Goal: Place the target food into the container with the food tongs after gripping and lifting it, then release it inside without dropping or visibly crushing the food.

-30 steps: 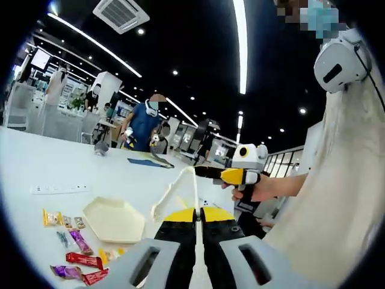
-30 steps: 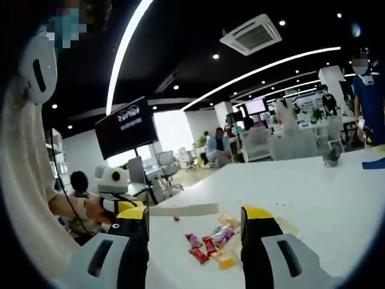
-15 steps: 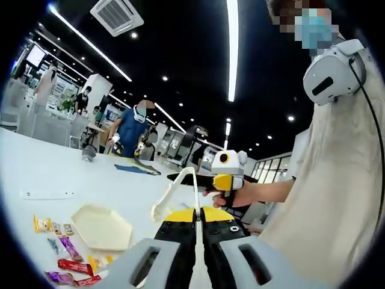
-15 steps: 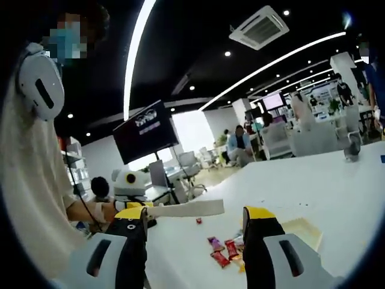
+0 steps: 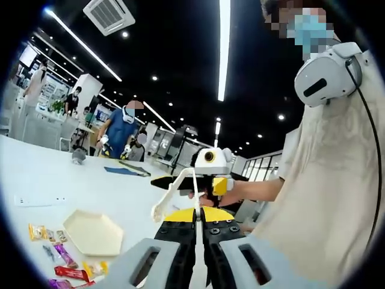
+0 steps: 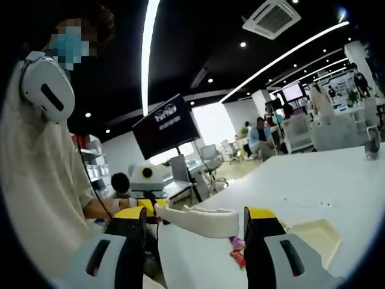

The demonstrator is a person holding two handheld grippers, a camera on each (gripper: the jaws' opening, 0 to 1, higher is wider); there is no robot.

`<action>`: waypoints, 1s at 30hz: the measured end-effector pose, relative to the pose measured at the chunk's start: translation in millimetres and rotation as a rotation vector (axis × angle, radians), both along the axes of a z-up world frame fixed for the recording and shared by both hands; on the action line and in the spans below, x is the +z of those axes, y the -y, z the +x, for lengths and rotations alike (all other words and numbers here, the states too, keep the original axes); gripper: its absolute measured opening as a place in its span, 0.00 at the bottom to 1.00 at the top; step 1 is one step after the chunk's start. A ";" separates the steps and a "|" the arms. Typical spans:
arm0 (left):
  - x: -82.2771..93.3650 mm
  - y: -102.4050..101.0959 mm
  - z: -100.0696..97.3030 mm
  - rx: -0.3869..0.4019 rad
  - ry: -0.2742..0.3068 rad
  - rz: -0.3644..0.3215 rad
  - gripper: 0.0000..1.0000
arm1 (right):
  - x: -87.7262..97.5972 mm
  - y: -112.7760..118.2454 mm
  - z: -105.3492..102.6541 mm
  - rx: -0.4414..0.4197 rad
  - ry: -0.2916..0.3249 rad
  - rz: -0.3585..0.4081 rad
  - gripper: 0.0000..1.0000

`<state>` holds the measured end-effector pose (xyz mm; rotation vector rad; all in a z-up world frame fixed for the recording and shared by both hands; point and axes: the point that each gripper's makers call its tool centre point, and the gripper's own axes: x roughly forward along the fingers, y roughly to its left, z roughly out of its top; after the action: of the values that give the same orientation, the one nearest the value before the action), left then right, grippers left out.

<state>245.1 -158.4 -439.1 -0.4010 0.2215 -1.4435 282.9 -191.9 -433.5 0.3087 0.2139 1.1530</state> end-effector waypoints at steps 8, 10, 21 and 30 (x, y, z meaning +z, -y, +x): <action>7.0 3.5 -5.2 -0.008 0.006 -0.004 0.00 | 3.9 -12.9 -5.7 0.076 -0.003 0.002 0.67; 8.4 4.8 -6.9 -0.010 0.007 -0.006 0.00 | 3.2 -16.0 -7.9 0.092 -0.003 -0.001 0.66; 12.8 8.3 -18.3 -0.041 0.007 -0.009 0.00 | 7.8 -24.4 -23.8 0.185 -0.027 0.031 0.61; 18.4 6.5 -18.7 -0.028 0.009 -0.037 0.00 | 11.8 -24.9 -30.6 0.214 -0.037 0.048 0.51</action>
<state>226.4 -164.9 -420.7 -0.4234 0.1940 -1.4785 252.3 -167.1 -421.6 0.3563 0.2560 1.3660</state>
